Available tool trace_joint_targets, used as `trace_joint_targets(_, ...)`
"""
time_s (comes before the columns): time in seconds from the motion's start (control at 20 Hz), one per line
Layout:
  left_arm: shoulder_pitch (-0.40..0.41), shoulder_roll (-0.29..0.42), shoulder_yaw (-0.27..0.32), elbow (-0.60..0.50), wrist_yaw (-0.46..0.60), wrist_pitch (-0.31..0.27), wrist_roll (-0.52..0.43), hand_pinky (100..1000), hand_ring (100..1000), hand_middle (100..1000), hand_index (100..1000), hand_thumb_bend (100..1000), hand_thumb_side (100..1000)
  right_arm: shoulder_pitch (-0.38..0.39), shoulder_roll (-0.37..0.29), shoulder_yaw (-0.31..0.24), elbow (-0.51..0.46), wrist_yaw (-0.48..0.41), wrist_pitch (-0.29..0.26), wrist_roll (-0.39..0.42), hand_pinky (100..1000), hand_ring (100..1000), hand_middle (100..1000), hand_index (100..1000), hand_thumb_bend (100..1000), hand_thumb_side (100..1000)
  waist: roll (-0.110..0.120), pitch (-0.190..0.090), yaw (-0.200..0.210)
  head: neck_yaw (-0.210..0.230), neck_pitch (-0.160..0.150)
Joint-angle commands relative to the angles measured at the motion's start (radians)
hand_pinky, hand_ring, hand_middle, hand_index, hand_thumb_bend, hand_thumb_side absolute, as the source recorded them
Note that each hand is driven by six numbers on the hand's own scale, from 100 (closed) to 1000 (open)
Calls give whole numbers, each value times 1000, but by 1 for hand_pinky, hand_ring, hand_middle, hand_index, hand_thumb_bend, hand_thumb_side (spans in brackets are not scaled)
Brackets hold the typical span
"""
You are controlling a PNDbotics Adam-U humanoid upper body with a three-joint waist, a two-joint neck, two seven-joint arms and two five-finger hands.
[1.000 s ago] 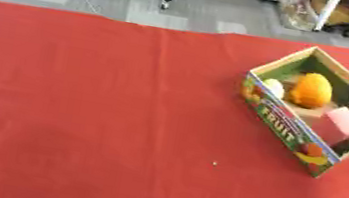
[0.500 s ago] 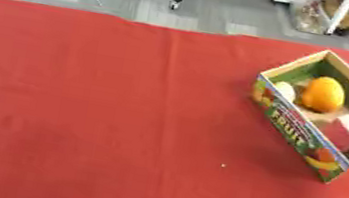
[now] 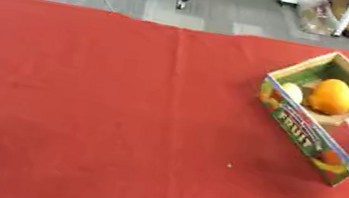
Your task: Pick up the objects with one hand, pass them to the other hand, and then place them into the box on the other side of the table.
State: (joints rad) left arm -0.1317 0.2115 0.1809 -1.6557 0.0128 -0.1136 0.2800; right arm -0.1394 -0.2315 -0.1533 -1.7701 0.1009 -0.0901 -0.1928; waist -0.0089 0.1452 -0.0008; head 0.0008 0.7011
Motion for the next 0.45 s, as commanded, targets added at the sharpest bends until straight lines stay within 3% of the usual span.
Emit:
trace_joint_targets(0.05,-3,3,-1,-7,17,-20,-21,735,631,571,666,607,780,-3,-6,6,-32,-14,-8,8,646,669,534,784,173,452,-10,-17,-15,16,-2)
trace_joint_targets(0.25,-6,-5,-2,-6,28,-40,-48,740,642,585,698,638,830,3,-1,13,-31,-23,-11,17,646,666,533,784,169,454,-10,-31,-42,21,10)
trace_joint_targets(0.45,-11,-5,5,-18,23,-52,-60,742,646,588,708,642,849,5,-6,16,-42,-23,-19,29,648,667,534,786,170,455,-15,-37,-34,20,12)
